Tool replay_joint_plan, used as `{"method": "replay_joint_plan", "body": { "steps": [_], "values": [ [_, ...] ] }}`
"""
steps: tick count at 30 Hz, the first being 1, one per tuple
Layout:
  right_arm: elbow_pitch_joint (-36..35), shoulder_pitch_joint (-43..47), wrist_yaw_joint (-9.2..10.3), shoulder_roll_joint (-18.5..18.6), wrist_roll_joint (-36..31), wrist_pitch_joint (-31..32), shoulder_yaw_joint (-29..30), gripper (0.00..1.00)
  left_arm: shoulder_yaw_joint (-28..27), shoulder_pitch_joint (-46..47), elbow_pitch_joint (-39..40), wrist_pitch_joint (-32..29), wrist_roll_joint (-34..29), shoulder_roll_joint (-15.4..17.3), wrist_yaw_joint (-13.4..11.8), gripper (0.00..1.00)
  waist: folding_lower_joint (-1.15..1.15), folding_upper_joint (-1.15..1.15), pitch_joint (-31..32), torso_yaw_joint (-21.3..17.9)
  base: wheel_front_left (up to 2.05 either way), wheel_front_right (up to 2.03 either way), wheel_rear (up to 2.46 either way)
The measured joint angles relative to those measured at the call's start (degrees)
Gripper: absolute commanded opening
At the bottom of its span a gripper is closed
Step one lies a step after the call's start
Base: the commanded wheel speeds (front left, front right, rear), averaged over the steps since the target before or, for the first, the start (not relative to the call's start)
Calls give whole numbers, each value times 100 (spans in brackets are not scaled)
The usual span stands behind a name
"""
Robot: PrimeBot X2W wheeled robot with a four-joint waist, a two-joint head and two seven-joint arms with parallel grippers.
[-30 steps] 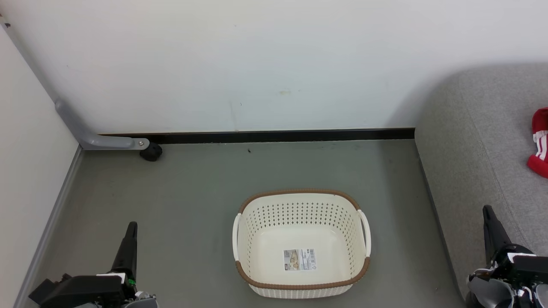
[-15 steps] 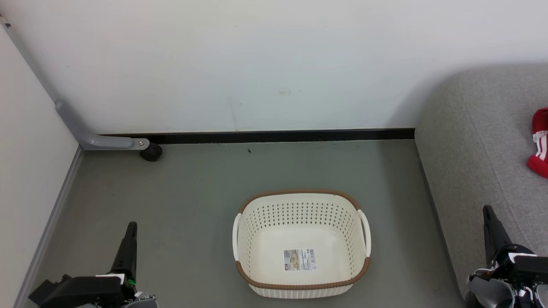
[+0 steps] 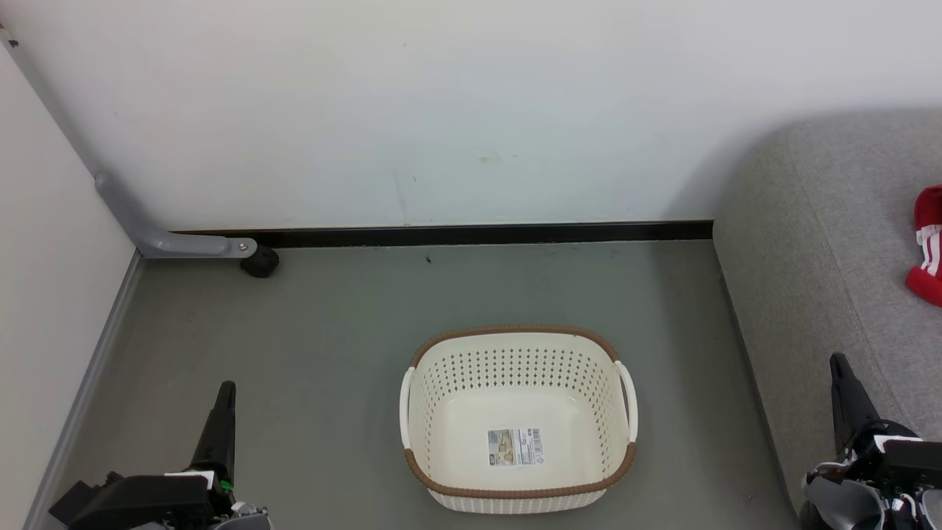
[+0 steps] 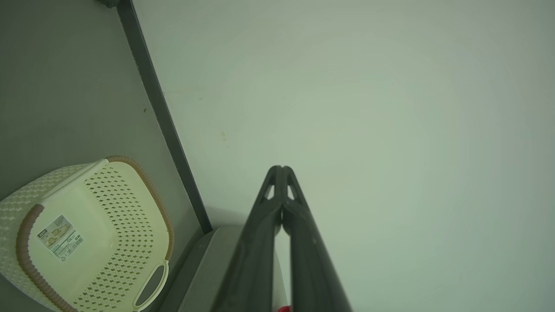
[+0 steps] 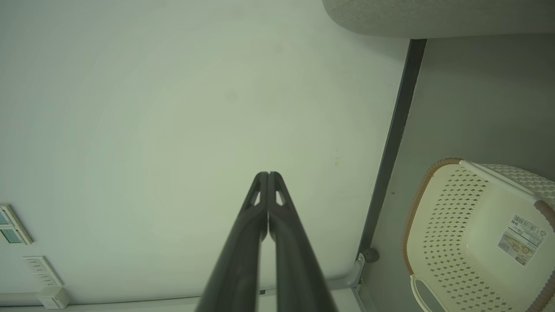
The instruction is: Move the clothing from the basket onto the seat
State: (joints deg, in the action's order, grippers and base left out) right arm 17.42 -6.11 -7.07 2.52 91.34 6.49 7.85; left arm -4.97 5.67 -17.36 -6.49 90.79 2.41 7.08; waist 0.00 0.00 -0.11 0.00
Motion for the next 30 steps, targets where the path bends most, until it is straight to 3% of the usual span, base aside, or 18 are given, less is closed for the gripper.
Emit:
{"method": "replay_joint_plan", "body": {
  "steps": [30],
  "values": [
    [-1, 1, 0, -2, 0, 0, 0, 0, 0, -1, 7, 0, 1, -2, 1, 0, 0, 0, 0, 0, 0, 0, 0]
  ]
}}
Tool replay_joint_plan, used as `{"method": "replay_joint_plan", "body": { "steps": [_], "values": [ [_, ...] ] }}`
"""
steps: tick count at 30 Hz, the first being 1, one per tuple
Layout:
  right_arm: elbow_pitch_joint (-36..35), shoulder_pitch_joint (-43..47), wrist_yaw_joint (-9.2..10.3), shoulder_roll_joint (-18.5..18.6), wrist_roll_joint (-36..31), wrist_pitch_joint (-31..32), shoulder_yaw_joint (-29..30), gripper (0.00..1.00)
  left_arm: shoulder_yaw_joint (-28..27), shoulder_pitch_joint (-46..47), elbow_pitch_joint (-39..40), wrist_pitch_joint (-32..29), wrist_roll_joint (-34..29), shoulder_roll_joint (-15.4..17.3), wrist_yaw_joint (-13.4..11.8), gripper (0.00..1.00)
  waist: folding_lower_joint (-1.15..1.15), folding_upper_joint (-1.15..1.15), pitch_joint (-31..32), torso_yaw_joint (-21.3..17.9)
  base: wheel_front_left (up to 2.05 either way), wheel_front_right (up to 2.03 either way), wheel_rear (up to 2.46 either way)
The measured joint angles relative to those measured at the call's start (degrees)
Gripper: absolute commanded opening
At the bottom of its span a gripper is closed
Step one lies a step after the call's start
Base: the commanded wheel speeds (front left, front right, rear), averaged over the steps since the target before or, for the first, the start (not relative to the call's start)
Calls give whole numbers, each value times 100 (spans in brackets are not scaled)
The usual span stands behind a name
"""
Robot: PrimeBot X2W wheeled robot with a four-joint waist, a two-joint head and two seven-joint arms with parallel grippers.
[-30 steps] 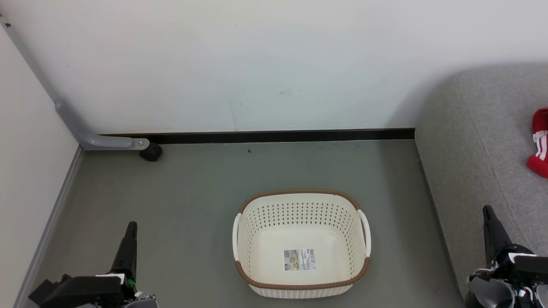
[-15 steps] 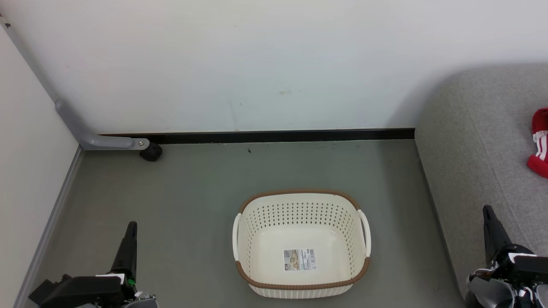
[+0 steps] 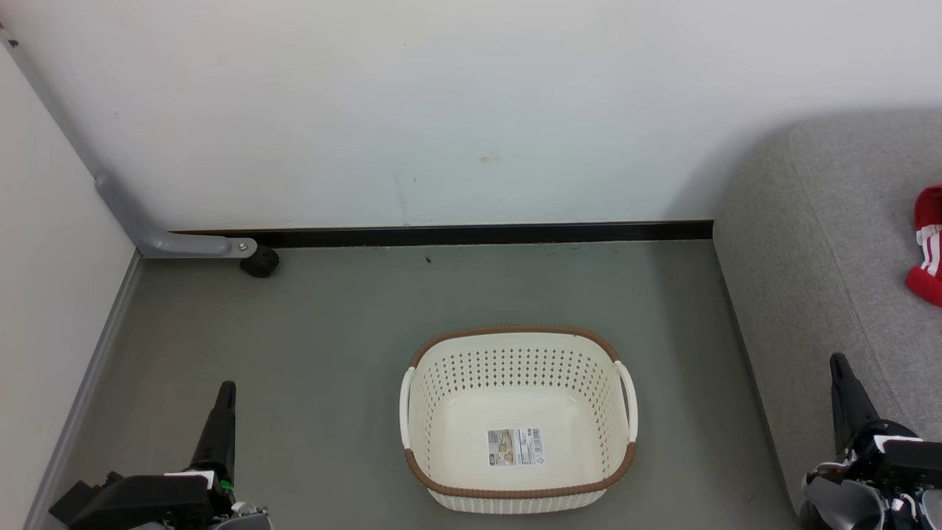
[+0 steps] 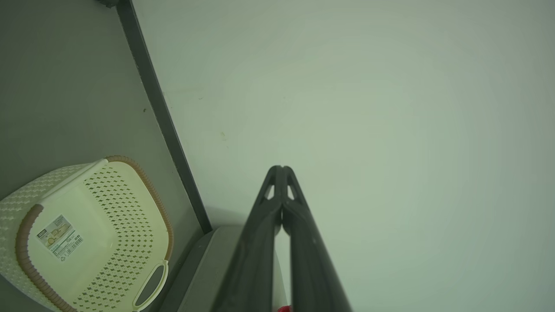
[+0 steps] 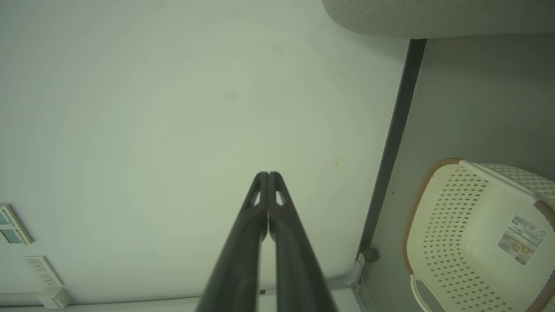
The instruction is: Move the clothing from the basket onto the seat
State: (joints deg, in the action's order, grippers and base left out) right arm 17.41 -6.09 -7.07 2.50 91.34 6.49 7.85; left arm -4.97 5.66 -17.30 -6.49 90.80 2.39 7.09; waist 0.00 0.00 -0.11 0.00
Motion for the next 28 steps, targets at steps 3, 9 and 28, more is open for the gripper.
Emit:
{"method": "replay_joint_plan", "body": {
  "steps": [3, 9, 28],
  "values": [
    [0, 1, 0, 0, 0, 0, -1, 0, 1, 0, 0, 0, 1, 0, 0, 0, 0, 0, 0, 0, 0, 0, 0],
    [0, 1, 0, 0, 0, 0, -1, 0, 1, 0, 1, 0, 1, 0, 0, 0, 0, 0, 0, 0, 0, 0, 0],
    [-1, 7, 0, 0, 1, 0, -1, 0, 1, 0, 3, 0, 91, -1, 0, 0, 0, 0, 0, 0, 0, 0, 0]
  ]
}}
